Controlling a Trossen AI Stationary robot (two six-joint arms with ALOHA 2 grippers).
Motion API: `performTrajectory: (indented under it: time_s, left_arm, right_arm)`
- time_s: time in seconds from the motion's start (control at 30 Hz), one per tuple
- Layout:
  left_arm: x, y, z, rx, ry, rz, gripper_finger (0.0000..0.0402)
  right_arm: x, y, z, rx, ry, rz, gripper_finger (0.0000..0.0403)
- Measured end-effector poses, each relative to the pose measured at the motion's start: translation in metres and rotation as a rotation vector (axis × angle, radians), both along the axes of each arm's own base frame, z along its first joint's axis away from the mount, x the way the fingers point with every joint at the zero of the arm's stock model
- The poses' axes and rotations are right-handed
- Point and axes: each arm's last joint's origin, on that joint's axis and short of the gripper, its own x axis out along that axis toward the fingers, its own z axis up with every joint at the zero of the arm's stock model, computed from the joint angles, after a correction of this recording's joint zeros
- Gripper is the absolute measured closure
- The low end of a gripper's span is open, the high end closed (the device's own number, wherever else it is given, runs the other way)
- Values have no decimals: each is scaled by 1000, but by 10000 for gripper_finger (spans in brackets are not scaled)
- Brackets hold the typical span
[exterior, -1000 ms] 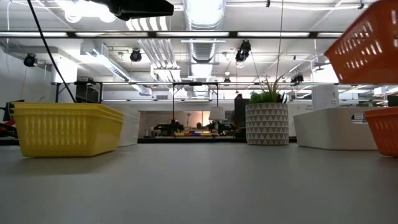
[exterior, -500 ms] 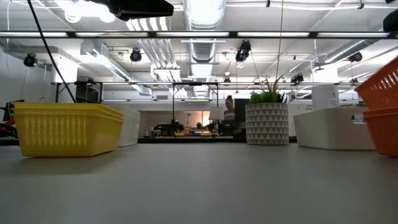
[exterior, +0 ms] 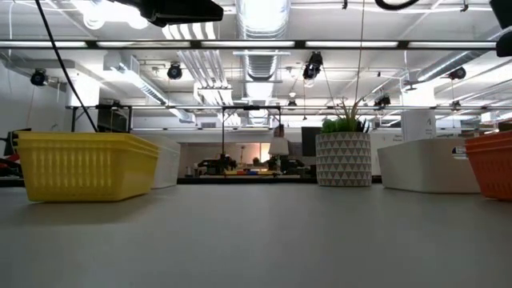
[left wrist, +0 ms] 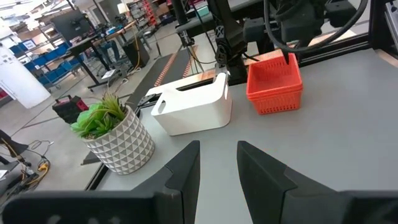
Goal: Stack baskets by color
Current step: Stack the left orange bin on top of the right orange bin, then stack the right white bin on top of the left white bin
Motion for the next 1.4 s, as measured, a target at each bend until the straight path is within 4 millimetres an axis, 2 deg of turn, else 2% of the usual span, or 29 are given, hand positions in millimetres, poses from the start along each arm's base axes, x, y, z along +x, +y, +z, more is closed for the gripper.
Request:
performTrajectory:
  time_s: [0.2,0.4,0.63,0.83,0.93,1.07,1.2,1.4]
  left_arm:
    - [0,0,0,0,0,0,311]
    - [0,0,-1,1,2,0,311]
    - [0,0,-1,2,4,0,311]
    - [0,0,-2,2,5,0,311]
    - [0,0,-2,2,6,0,311]
    - [0,0,-2,3,6,0,311]
    - [0,0,-2,2,5,0,311]
    - [0,0,-2,2,6,1,311]
  right_arm:
    - [6,4,12,18,-57,-1,302]
    - [14,0,18,-78,-188,8,342]
    - [31,-19,18,-156,-253,41,389]
    - [44,-44,23,-200,-280,29,393]
    - [45,-57,30,-182,-315,25,382]
    - [42,-75,38,-180,-378,-39,346]
    - [39,-99,43,-293,-473,-296,307]
    - [45,-129,42,-306,-492,-614,264]
